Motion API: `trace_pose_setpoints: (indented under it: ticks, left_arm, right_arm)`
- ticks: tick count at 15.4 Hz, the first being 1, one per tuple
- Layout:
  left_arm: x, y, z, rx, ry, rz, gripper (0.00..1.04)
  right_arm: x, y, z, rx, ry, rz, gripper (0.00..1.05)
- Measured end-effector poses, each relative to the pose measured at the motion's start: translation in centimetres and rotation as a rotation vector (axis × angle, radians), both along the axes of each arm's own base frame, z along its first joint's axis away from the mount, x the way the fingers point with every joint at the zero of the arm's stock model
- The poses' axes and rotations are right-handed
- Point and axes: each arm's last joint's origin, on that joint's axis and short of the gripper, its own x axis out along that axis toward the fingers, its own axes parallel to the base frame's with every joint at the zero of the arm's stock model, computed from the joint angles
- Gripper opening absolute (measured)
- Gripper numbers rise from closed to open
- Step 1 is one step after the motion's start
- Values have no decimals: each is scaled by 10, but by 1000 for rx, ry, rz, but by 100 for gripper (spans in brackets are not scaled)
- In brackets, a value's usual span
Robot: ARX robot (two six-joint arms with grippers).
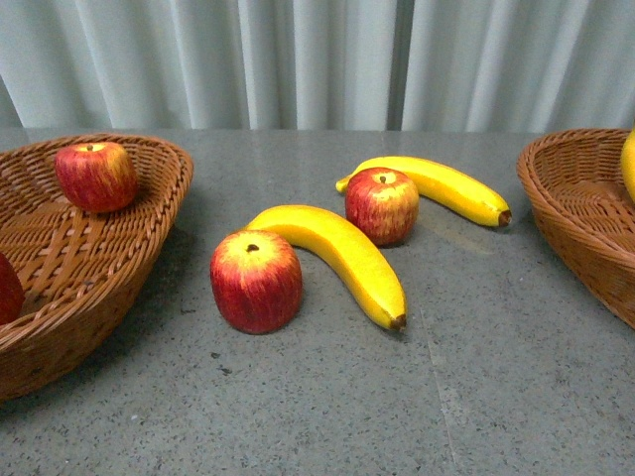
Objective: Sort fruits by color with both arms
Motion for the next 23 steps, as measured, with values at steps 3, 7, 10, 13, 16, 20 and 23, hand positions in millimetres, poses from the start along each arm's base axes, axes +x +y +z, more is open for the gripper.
trace_pose_setpoints:
  ticks: [3,7,10,13,16,20,23]
  left_arm:
    - [15,3,25,-22,-31,50,98]
    - [73,-2,82,58,-145,-77,98]
    - [149,-31,95,191,33,-283,98]
    - [193,-65,100,294,216,-474,98]
    - [200,-110,100,412,359,-709,98]
    - [210,-128,69,468,516,-761,98]
    - [221,-131,56,484,548,-777,98]
  right_arm:
    - [0,0,0,0,0,0,98]
    - [0,0,0,0,0,0,98]
    - [0,0,0,0,0,0,98]
    - [0,0,0,0,0,0,98]
    - [0,0,0,0,0,0,98]
    - [0,0,0,0,0,0,98]
    - [0,0,0,0,0,0,98]
